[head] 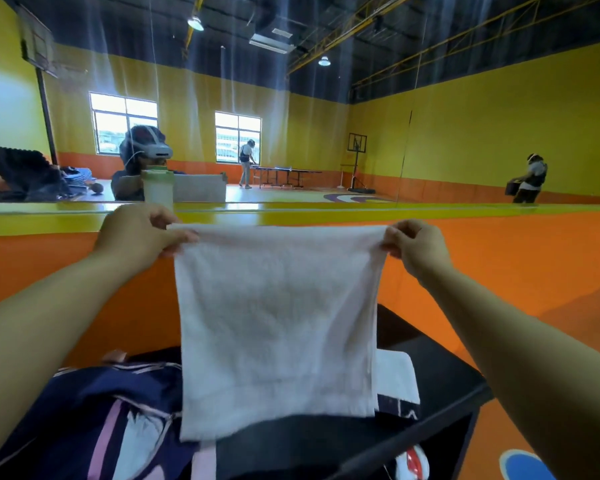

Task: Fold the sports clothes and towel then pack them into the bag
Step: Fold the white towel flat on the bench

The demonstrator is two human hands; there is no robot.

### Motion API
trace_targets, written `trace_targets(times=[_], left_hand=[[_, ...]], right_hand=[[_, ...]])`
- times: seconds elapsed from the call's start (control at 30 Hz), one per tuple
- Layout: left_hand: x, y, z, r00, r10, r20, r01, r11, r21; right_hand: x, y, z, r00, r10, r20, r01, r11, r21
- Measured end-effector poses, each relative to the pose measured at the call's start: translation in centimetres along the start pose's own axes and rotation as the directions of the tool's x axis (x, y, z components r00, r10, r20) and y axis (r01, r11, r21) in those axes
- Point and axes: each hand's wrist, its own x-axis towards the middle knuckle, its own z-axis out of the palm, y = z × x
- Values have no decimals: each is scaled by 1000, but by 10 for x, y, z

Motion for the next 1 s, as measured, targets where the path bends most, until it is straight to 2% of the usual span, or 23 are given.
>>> trace_targets(times=[0.1,0.17,0.23,0.37,0.47,0.57,0.7,0.8,1.0], left_hand=[[14,8,3,991,56,-125,-64,996,-59],[13,-1,6,992,53,-110,-65,992,-108],[-3,-19,15,997,51,-51,-56,995,-86],[-67,-62,42,979,4,206,-6,1000,9],[-115,-94,56,913,-151,379,96,983,160],[-150,-112,64,846,-212,489,124,971,206],[-167,-117,63,785,-238,571,125,965,231],[-166,-117,62,805,-216,553,133,973,187],[-134,-122,69,837,-279,471,290,956,53]], right_hand=[[21,-6,3,992,-63,-111,79,985,151],[20,-1,0,990,-80,-113,104,967,230],[7,16,-3,996,-70,-51,80,970,230],[-42,82,-11,982,47,181,-60,996,67],[-89,129,-18,918,195,346,-156,978,-137],[-127,154,-21,868,271,415,-173,950,-259],[-148,162,-25,872,292,394,-194,944,-268],[-148,157,-22,902,251,353,-169,954,-248],[-120,144,2,950,189,248,-126,961,-248]])
